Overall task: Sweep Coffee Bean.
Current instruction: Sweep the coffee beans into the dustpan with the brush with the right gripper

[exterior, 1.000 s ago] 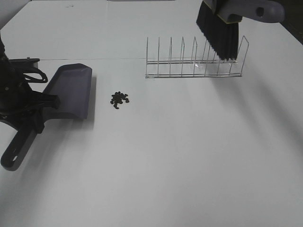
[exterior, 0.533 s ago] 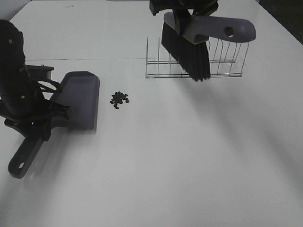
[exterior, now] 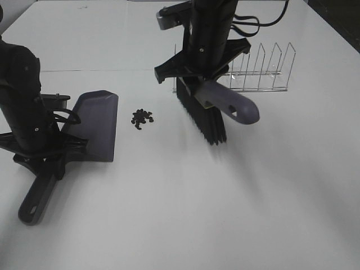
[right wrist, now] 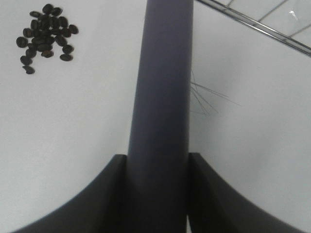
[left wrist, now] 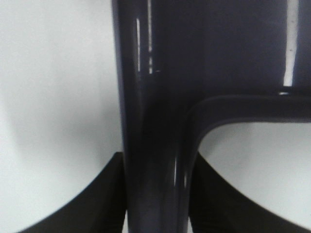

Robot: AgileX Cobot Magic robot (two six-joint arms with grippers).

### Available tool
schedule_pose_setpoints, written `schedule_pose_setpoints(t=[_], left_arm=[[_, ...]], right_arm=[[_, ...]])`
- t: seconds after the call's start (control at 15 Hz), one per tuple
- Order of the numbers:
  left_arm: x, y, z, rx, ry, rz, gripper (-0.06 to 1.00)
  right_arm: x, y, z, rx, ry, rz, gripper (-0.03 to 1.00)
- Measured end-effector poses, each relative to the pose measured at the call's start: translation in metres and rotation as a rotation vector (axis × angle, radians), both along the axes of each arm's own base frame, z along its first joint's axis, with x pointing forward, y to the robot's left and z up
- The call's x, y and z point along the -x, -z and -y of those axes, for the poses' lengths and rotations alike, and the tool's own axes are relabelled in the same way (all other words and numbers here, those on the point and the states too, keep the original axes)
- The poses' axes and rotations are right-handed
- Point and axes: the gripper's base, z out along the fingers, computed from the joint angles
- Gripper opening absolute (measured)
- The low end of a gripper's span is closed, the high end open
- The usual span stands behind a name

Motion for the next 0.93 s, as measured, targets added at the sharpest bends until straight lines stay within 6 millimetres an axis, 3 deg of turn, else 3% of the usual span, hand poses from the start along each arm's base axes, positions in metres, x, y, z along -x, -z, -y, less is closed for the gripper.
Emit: schedule_pose_setpoints(t=[0.2, 0.53, 0.8, 0.93], left_arm=[[-0.001, 0.003, 0.001, 0.001, 0.001, -0.014, 0.35], [-0.001, 0.006, 0.001, -0.002, 0.000, -0.025, 0.35], [-0.001, 0.006, 0.001, -0.002, 0.002, -0.025, 0.35], [-0.001, 0.006, 0.001, -0.001, 0.002, -0.025, 0.35]], right_arm=[[0.012, 0.039, -0.030, 0.077, -0.100, -0.024, 0.31], [0.024, 0.069, -0.079, 0.056, -0.178, -0.059, 0.31], [0.032, 0.061, -0.116, -0.098, -0.199, -0.094, 0.31], [0.032, 0.052, -0.124, -0.165, -0.192, -0.093, 0.31]])
